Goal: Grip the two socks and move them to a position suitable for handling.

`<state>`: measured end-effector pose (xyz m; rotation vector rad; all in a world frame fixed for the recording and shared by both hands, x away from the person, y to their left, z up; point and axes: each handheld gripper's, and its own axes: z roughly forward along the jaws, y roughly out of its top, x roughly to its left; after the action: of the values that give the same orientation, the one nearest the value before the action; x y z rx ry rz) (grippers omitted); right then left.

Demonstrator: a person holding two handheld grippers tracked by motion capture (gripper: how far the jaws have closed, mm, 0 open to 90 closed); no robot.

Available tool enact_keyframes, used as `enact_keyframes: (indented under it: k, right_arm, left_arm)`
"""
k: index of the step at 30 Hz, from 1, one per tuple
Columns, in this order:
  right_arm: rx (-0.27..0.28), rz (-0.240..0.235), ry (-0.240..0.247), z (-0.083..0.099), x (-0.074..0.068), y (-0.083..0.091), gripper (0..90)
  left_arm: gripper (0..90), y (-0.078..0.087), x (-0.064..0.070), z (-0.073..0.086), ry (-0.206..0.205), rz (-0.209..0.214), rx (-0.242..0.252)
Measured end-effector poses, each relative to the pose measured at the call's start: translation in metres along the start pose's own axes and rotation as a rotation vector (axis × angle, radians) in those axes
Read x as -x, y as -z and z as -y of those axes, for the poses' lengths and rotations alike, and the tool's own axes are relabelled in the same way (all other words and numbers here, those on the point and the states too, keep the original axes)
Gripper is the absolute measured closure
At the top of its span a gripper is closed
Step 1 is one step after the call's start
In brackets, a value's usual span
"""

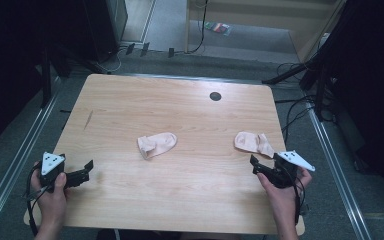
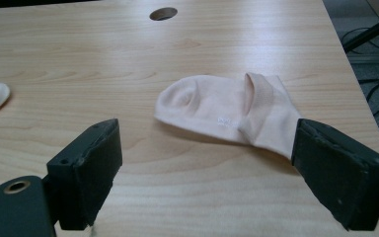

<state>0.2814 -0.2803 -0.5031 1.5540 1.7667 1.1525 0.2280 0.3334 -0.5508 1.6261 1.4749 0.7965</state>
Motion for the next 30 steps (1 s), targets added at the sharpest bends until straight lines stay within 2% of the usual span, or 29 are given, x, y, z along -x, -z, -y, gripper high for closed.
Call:
enact_keyframes:
  k: [5, 6, 9, 10, 12, 15, 17, 24, 25, 30]
  right_arm:
    - [-0.008, 0.014, -0.011, -0.010, 0.001, -0.017, 14.0]
    - [-0.027, 0.037, -0.011, -0.013, 0.002, -0.026, 14.5]
    - [-0.043, 0.061, -0.011, -0.014, 0.002, -0.034, 15.7]
    - [-0.061, 0.084, -0.012, -0.016, 0.003, -0.043, 17.2]
    - [-0.059, 0.113, -0.012, -0.016, 0.004, -0.050, 19.7]
    - [-0.072, 0.128, -0.041, -0.014, 0.010, -0.062, 20.5]
    - [-0.085, 0.117, -0.076, -0.012, 0.014, -0.069, 20.2]
    - [-0.098, 0.152, -0.036, -0.012, 0.015, -0.084, 19.7]
    - [-0.112, 0.162, -0.020, -0.013, 0.014, -0.089, 21.0]
    - [-0.141, 0.175, -0.007, -0.009, 0.014, -0.097, 25.7]
  left_arm:
    - [0.7, 0.000, -0.001, 0.000, 0.005, 0.000, -0.007]
    - [0.7, 0.000, -0.001, 0.000, 0.005, -0.003, -0.003]
    - [0.7, 0.000, -0.001, 0.000, 0.006, -0.003, -0.001]
    - [0.7, 0.000, -0.001, 0.000, 0.010, -0.003, -0.005]
    - [0.7, 0.000, -0.001, 0.000, 0.015, -0.003, -0.006]
    - [0.7, 0.000, -0.001, 0.000, 0.017, -0.004, -0.003]
    - [0.7, 0.000, -0.001, 0.000, 0.019, -0.003, 0.001]
    - [0.7, 0.001, -0.002, 0.000, 0.020, 0.000, 0.003]
    - [0.7, 0.000, -0.002, 0.000, 0.015, 0.001, 0.003]
    - [0.7, 0.001, -0.001, 0.000, 0.014, 0.001, 0.003]
